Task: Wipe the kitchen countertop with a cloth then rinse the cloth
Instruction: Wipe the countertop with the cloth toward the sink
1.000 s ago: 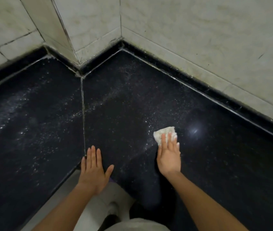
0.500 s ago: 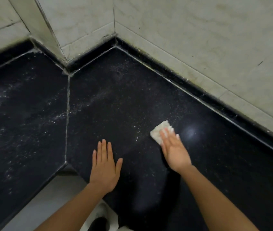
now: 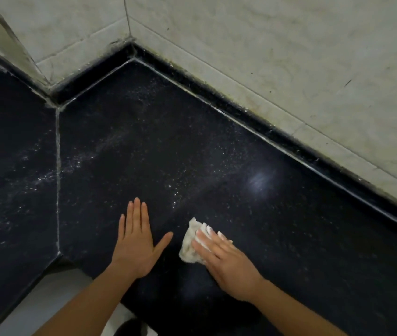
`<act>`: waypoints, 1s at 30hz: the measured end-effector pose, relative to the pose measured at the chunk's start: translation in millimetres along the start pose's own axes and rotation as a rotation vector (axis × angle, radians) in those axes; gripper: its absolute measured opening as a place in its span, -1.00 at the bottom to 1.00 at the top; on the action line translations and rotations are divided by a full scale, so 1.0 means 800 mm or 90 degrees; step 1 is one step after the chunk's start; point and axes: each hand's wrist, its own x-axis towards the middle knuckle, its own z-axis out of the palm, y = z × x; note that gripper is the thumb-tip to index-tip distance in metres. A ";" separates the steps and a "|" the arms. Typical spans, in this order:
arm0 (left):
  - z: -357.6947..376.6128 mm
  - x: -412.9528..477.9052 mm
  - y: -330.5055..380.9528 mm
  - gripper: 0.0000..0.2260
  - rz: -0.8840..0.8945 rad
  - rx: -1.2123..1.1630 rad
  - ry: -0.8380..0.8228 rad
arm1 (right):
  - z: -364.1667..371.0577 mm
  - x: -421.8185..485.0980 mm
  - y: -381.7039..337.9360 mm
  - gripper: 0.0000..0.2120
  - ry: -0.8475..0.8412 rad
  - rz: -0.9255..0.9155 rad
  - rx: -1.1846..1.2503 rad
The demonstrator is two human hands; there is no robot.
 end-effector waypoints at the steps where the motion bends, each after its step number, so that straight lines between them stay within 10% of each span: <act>1: -0.001 0.000 0.001 -0.05 0.000 -0.001 -0.005 | -0.006 -0.005 0.019 -0.51 -0.021 -0.031 -0.018; 12: -0.014 0.000 0.002 -0.07 -0.004 -0.018 -0.050 | -0.084 0.097 0.186 -0.52 0.106 0.640 0.095; 23: -0.028 -0.002 0.010 -0.14 -0.011 0.001 -0.099 | -0.030 -0.021 0.106 -0.53 0.002 0.137 -0.022; 30: -0.028 -0.001 0.011 -0.13 -0.020 0.004 -0.106 | -0.075 0.013 0.217 -0.54 0.214 0.721 0.087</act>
